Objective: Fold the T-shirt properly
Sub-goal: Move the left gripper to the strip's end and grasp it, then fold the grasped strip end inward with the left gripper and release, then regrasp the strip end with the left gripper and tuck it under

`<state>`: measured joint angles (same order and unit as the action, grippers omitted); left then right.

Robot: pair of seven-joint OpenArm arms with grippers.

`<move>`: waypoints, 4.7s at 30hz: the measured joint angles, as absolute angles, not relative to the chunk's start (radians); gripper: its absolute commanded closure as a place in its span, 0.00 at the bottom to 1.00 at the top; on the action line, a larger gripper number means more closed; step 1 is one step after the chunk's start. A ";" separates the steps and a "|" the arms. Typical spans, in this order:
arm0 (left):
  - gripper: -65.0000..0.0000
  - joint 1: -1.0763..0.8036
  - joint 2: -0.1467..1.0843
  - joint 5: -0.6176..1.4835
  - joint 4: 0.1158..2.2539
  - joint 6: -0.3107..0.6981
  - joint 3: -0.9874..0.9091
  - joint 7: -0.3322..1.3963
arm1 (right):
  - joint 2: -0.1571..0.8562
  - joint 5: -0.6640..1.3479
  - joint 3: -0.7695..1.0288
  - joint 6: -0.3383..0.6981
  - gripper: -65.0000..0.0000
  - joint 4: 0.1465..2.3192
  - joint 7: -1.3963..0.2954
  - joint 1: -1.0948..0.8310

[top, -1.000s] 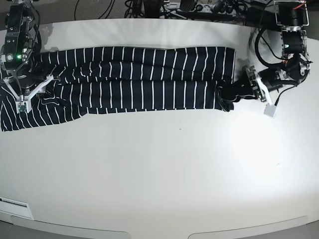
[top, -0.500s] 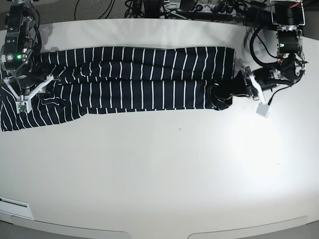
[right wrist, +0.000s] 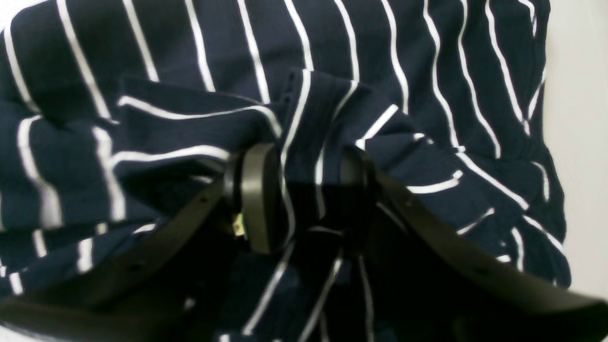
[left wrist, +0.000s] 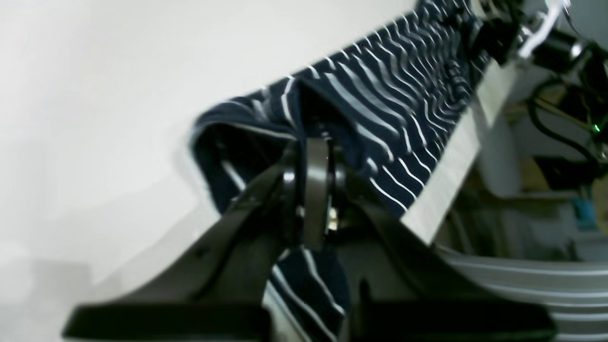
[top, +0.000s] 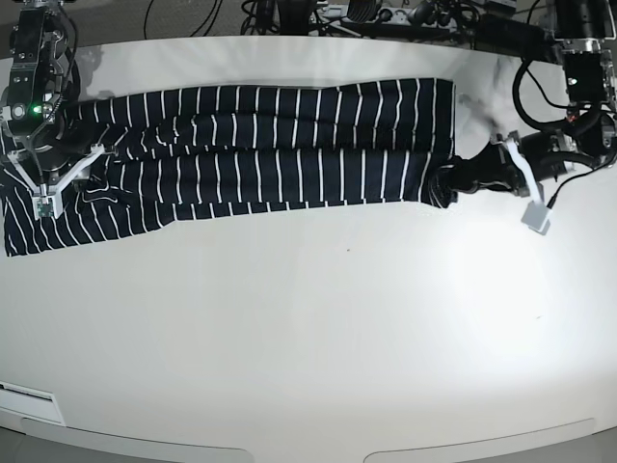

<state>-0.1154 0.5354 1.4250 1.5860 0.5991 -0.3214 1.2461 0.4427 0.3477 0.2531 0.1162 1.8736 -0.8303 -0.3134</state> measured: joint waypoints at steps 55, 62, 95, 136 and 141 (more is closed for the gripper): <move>0.45 -0.387 0.356 1.422 1.586 0.470 -0.669 1.242 | 0.448 0.321 0.256 0.047 1.00 1.719 -0.857 -0.256; 0.45 -0.415 0.341 1.452 1.586 0.469 -0.661 1.248 | 0.446 0.380 0.256 0.095 1.00 1.760 -0.873 -0.252; 0.45 -0.283 0.251 1.364 1.601 0.451 -0.448 1.207 | 0.445 0.386 0.255 0.124 1.00 1.792 -0.895 -0.252; 0.69 -0.287 0.151 1.129 1.649 0.336 -0.308 1.044 | 0.447 0.366 0.255 0.135 1.00 1.792 -0.899 -0.260; 0.96 -0.265 0.130 1.101 1.649 0.323 -0.305 1.043 | 0.448 0.367 0.255 0.170 1.00 1.792 -0.899 -0.260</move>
<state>-0.2649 0.1295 1.1011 1.6489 0.3229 -0.3054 1.0428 0.4480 0.3668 0.2550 0.1699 1.7924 -0.8989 -0.2600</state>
